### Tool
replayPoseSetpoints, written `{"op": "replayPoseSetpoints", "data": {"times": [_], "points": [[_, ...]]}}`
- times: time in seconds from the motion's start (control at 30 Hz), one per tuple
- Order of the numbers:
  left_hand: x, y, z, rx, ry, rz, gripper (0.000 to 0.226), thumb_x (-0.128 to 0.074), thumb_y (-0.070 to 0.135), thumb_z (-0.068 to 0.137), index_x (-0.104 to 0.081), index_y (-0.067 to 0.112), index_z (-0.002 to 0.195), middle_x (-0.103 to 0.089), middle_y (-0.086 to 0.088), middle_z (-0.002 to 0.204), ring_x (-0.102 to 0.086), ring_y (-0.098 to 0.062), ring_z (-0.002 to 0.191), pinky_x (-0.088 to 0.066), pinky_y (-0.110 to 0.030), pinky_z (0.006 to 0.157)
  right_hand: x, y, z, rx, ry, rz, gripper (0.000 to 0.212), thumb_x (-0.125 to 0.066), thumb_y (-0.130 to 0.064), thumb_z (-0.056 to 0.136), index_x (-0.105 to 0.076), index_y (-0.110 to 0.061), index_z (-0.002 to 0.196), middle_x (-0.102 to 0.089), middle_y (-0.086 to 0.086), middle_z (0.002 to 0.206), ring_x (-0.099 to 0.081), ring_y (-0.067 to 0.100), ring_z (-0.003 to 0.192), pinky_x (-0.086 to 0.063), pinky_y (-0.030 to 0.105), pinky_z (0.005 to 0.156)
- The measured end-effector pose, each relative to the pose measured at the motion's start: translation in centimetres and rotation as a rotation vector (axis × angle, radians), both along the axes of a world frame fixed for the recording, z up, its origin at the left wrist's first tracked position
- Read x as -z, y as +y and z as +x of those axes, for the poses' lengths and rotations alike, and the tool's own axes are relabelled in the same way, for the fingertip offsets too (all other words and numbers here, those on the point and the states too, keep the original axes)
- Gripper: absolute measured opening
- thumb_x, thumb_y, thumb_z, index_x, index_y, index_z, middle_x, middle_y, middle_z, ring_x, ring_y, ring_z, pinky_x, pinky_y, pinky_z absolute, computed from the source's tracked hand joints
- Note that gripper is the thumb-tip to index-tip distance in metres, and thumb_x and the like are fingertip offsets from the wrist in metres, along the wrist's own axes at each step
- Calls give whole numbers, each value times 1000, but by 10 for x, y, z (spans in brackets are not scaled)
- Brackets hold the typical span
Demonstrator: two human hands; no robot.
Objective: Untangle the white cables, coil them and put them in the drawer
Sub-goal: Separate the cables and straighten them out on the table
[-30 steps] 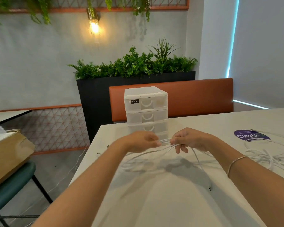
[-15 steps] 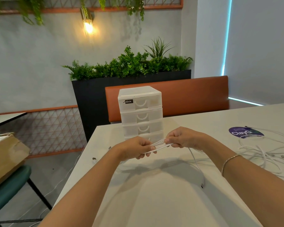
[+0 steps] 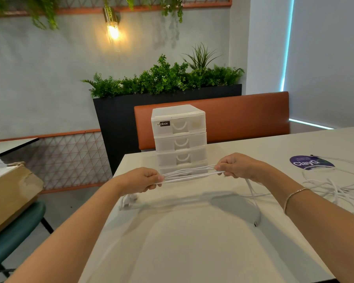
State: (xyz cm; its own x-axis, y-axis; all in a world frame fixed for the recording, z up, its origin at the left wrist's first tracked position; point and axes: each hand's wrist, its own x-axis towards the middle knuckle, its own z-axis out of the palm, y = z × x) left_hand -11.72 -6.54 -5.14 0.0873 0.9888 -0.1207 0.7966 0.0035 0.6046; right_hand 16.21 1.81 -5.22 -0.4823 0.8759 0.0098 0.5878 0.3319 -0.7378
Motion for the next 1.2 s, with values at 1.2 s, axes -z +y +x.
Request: {"op": "replayPoseSetpoints", "data": {"times": [1.2], "points": [[7, 31, 99, 132, 141, 165, 34, -30, 32, 102, -55, 17, 119, -61, -4, 117, -58, -20, 101, -43, -33, 92, 14, -15, -35, -45, -148, 301, 34, -45, -23, 97, -54, -18, 64, -51, -6, 65, -44, 10, 65, -31, 16, 56]]}}
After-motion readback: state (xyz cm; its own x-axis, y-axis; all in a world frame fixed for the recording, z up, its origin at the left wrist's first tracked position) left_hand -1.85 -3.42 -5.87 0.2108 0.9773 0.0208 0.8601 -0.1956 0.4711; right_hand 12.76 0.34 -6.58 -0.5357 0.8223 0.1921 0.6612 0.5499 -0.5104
